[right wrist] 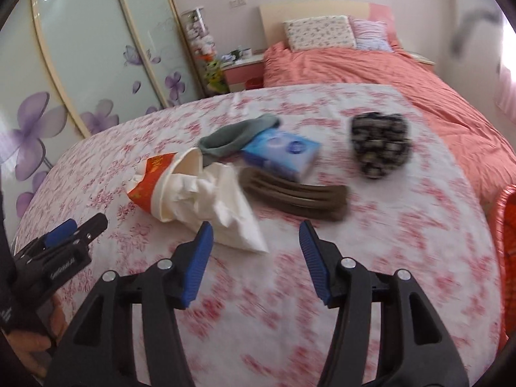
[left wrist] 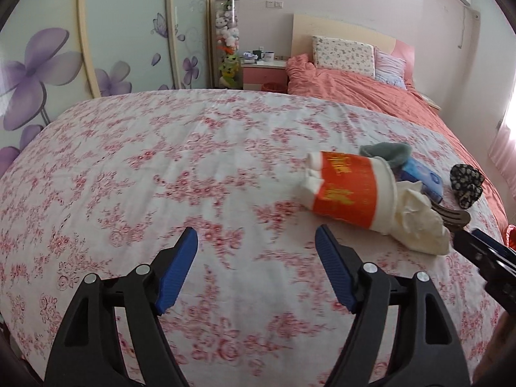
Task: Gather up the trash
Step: 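Move both grippers back over the table toward the paper cup and tissue, then grasp the white tissue with the right gripper while the left grasps the red-printed paper cup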
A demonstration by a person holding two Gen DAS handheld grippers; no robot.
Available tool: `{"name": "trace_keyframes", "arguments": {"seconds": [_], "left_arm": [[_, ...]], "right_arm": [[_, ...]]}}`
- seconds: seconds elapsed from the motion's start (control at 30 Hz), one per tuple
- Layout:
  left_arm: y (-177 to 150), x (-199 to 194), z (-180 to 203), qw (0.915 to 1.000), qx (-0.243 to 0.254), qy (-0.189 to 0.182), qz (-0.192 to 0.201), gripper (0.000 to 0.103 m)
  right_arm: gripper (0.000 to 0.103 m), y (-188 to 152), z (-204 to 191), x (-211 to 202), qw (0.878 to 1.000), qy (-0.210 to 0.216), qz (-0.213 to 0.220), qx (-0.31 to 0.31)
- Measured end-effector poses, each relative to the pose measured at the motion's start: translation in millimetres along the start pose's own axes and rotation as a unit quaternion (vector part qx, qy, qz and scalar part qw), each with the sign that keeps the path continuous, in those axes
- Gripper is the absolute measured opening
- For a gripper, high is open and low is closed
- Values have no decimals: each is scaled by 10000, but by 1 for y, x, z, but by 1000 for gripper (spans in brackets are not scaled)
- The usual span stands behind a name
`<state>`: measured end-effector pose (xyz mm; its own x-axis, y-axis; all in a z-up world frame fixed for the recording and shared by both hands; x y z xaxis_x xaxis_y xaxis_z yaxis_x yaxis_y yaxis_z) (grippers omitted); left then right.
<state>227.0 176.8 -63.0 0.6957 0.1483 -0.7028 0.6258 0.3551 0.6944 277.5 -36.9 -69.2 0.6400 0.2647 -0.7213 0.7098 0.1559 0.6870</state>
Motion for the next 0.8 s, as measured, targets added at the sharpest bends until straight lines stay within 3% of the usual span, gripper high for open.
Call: {"name": "trace_keyframes", "arguments": {"seconds": [0.17,0.27,0.37,0.63,0.8], "left_arm": [[0,1,-6,10000,-23,-72,-33,77],[-1,3,-5,9999,-17,-114,-50,78],[-1,3,-2,9999,-13,-156,-68,78],[-1,0,29,9990,30,-435,-88,89],[-1,3,63,9984,250,-500,-34,92]], "right_arm": [[54,5,-9,23,9996,57,-262,-15],[31,2,-10,35,9988,48,-487,-32],[17,-2,-11,33,9989,106,-442,-79],[16,-15,8,-12,10000,-6,-24,45],[16,-29,49,-49,9954,-802,303,429]]}}
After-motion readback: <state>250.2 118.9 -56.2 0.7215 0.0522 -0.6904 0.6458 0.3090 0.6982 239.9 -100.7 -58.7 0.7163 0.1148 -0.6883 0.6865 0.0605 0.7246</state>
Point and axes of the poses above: each gripper's, at about its wrist camera, not at the fingertips, and x roughly the way its jaws point, z to its right, y to its top, the point moved 1 cm from there along x, roughly the way its jaws point, and after that the axes turned 10 degrees about -x, right-handed, at the moved point
